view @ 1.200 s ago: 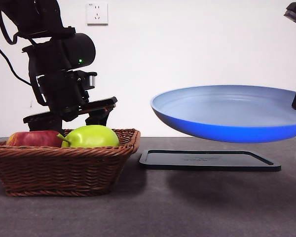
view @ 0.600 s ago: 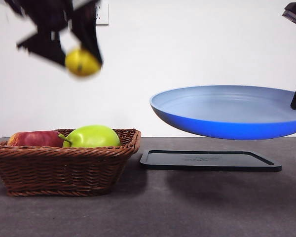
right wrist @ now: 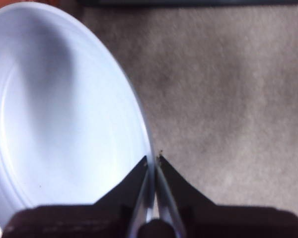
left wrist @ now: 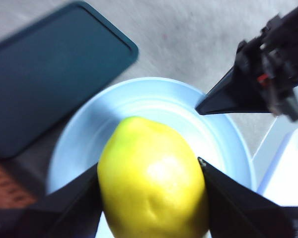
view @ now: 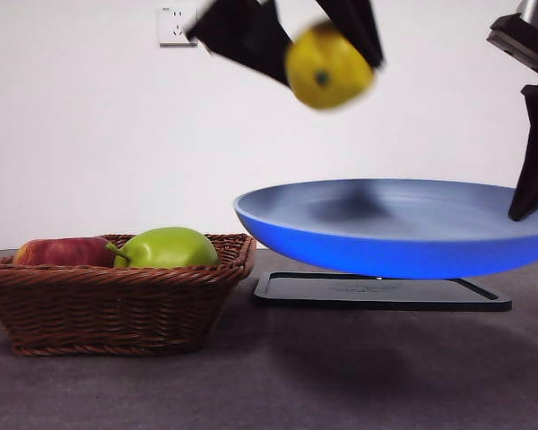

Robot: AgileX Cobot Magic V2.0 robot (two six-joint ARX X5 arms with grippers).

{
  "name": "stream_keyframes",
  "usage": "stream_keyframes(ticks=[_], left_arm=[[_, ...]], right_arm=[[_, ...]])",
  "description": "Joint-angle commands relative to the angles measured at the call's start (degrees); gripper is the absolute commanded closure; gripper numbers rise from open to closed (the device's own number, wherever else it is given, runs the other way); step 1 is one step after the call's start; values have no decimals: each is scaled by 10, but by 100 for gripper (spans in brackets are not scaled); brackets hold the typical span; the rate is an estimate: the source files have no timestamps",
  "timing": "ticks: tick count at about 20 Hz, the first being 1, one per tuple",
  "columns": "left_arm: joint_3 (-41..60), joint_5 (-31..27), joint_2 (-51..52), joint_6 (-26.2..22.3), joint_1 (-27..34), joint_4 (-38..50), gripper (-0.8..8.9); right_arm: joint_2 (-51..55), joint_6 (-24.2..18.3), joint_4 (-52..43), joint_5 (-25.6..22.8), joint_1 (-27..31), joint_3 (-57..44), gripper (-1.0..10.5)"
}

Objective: Take the lemon from the basket,put the lemon in the plate,hand out the plate

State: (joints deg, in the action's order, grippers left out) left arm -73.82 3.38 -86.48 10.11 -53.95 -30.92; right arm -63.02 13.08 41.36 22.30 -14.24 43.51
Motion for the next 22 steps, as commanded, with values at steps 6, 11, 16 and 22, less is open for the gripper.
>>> stream_keyframes(ticks=[6,11,16,22], left_arm=[[-8,-3,-103,2,-47,27,622],[-8,-3,-110,2,-50,29,552],[-8,-3,-110,-10,-50,26,474],[-8,-1,-101,-4,-48,16,432]], right_arm=[[-5,-1,5,3,-1,8,944],[-5,-5,5,3,-1,8,944],[-5,-5,6,5,-1,8,943],[-5,6,12,47,-1,8,944]])
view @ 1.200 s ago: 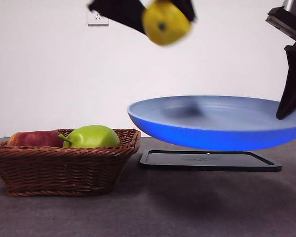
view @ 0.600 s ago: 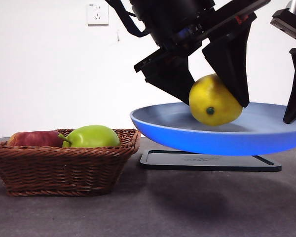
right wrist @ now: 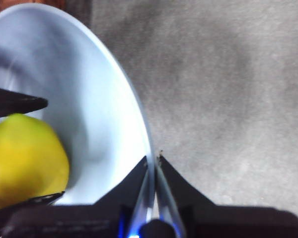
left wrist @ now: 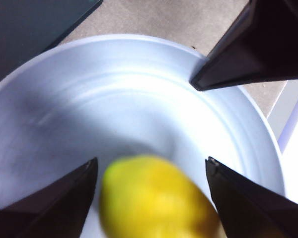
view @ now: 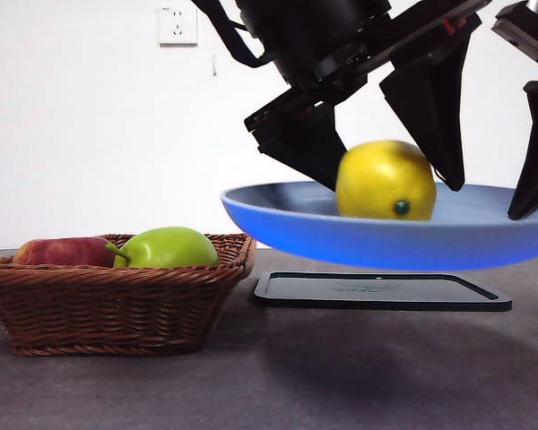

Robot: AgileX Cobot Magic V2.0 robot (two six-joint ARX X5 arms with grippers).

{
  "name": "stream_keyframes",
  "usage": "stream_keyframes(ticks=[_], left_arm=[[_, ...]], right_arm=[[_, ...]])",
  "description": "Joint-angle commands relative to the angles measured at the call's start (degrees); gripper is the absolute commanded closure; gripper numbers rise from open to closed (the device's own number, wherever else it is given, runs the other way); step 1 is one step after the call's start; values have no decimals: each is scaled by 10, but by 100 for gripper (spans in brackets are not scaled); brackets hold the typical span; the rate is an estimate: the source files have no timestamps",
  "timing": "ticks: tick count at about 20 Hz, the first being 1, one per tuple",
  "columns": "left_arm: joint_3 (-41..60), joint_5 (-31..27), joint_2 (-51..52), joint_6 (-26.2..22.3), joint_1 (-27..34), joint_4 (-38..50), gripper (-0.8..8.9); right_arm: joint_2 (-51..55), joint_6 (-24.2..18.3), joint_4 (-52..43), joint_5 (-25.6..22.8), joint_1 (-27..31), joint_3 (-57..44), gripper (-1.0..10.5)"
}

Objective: Take the lemon from the basket,put the lemon in the plate,hand out the plate

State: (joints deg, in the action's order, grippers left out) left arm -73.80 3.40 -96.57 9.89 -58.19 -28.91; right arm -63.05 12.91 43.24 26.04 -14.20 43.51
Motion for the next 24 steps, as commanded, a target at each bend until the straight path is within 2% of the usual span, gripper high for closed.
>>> stream_keyframes(ticks=[1,9,12,19,24], left_arm=[[-9,-2,9,2,-5,-12,432],[-9,-5,164,2,6,-78,437],[-9,-34,235,2,17,-114,437],[-9,-138,360,1,25,-177,437],[-9,-155,372,2,25,-213,437]], right_arm=[[-5,8,-6,9,-1,8,944],[-45,23,-12,7,31,9,944],[-85,21,-36,7,58,26,944],[-256,20,-98,6,82,178,944],[-405,23,-115,4,82,304,944]])
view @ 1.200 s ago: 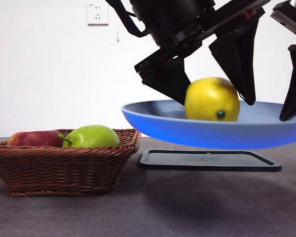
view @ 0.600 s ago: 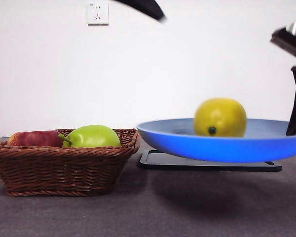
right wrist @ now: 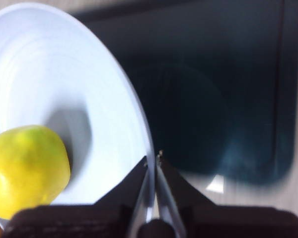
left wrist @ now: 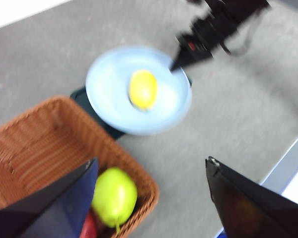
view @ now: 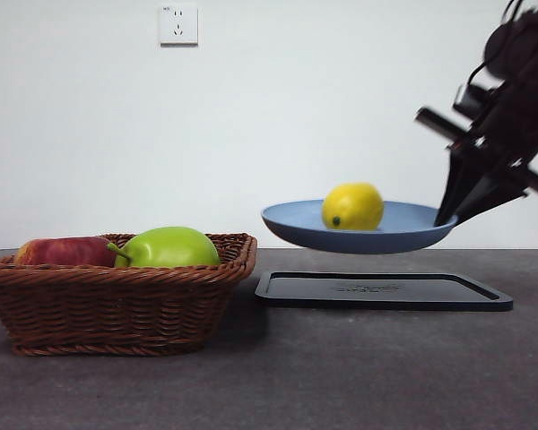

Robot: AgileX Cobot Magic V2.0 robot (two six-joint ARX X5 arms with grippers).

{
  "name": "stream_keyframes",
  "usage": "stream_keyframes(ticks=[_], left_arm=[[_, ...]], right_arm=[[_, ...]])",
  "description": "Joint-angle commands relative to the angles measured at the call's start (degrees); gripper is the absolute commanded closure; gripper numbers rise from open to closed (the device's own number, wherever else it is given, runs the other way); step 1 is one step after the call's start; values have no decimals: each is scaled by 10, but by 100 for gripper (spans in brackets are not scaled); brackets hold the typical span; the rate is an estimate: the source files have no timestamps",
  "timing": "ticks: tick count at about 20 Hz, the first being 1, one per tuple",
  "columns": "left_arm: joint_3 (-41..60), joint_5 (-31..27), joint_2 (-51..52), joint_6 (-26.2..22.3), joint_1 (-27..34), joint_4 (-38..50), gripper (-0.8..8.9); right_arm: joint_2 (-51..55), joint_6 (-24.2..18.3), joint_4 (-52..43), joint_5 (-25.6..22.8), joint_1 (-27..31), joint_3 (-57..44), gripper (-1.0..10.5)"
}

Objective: Take the lemon from the basket,put the lemon in the plate,hand out the plate

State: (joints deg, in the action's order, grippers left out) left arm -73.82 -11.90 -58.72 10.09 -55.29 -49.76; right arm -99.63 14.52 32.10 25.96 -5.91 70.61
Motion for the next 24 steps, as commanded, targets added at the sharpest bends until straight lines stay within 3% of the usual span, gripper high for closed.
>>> stream_keyframes(ticks=[1,9,14,17,20,22,24], left_arm=[[-9,-4,-7,0,-4,-5,437],[-9,-17,-7,2,-4,-5,437],[-9,-17,-7,4,-4,-6,437],[-9,-18,-7,4,-4,-5,437],[-9,-64,-8,0,-4,-5,438],[-9,-115,-12,-13,-2,-4,439],[-9,-124,-17,-28,9,4,443]], right_arm=[[-69,11,-4,5,-1,55,944],[-163,26,-30,-11,0,97,935],[-163,17,-32,-23,0,97,758],[-146,10,-24,-19,0,97,712],[-85,-35,30,-33,-3,97,713],[-31,-72,71,-87,-18,97,713],[28,-98,105,-113,-36,97,730]])
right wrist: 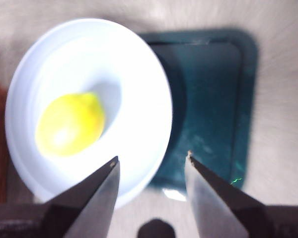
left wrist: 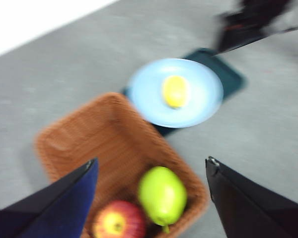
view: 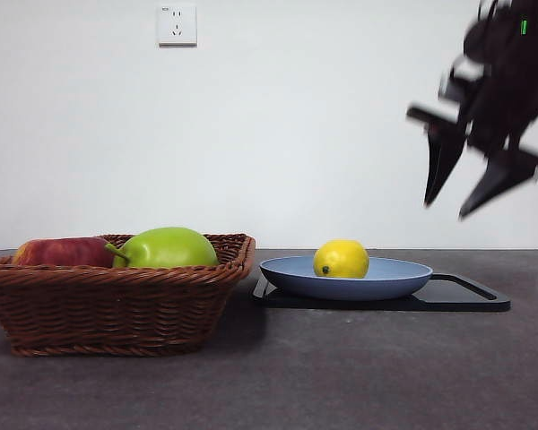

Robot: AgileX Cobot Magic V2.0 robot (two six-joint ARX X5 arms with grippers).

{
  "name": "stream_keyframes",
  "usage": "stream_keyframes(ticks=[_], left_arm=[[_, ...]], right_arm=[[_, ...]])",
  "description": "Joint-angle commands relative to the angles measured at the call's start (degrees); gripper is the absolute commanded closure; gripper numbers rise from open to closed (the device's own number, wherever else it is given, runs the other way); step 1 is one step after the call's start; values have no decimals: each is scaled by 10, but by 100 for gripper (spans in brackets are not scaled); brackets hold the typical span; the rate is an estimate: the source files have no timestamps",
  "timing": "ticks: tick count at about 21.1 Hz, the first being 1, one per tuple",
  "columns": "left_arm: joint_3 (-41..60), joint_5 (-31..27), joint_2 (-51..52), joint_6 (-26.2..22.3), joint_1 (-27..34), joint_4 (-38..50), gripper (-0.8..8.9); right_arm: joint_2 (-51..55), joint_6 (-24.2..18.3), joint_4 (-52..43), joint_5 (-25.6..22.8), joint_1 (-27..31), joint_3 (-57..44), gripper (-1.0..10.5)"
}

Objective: Take the lemon from the basket,put the lemon in the plate,hand out the plate

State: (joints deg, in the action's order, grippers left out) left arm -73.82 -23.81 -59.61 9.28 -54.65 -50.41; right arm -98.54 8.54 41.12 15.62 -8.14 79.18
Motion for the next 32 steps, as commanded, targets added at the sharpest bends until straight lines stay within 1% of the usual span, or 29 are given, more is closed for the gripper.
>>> stream_keyframes(ticks=[1,2,5,6,8,9,10,12,13,14,15,18,20,21,23,26,32], left_arm=[[-9,-6,-13,-28,10,13,479],[-9,-6,-14,-39,18,12,530],[-8,-7,-23,-87,49,12,747],[-8,-6,-23,-100,59,13,808],[-7,-5,-23,-114,84,15,807],[-5,4,-22,-122,100,17,807],[3,13,-17,-128,114,24,807],[40,50,9,-141,144,63,807],[83,77,38,-141,160,107,807],[108,87,57,-141,168,130,807],[155,98,91,-140,179,171,807],[269,111,190,-133,206,240,807],[333,115,268,-104,214,258,807],[349,115,293,-96,215,260,807],[370,118,336,-89,215,259,807],[375,120,380,-82,214,237,805],[375,118,391,-80,214,234,805]], right_arm=[[50,-44,28,-9,-24,11,770],[81,-48,33,-9,-38,10,813],[171,-60,35,-11,-87,3,926],[197,-65,33,-17,-105,-2,944],[259,-65,7,-88,-150,-29,944],[294,-66,-15,-131,-174,-52,944],[324,-65,-39,-159,-193,-76,944],[393,-65,-103,-203,-226,-144,944],[438,-65,-151,-227,-241,-196,944],[459,-66,-171,-240,-246,-220,944],[494,-67,-207,-253,-252,-264,944],[584,-71,-294,-268,-254,-374,944],[646,-69,-348,-268,-254,-447,944],[662,-68,-360,-267,-254,-466,944],[686,-64,-366,-267,-254,-489,943],[694,-54,-351,-267,-254,-494,943],[694,-54,-351,-265,-253,-494,943]])
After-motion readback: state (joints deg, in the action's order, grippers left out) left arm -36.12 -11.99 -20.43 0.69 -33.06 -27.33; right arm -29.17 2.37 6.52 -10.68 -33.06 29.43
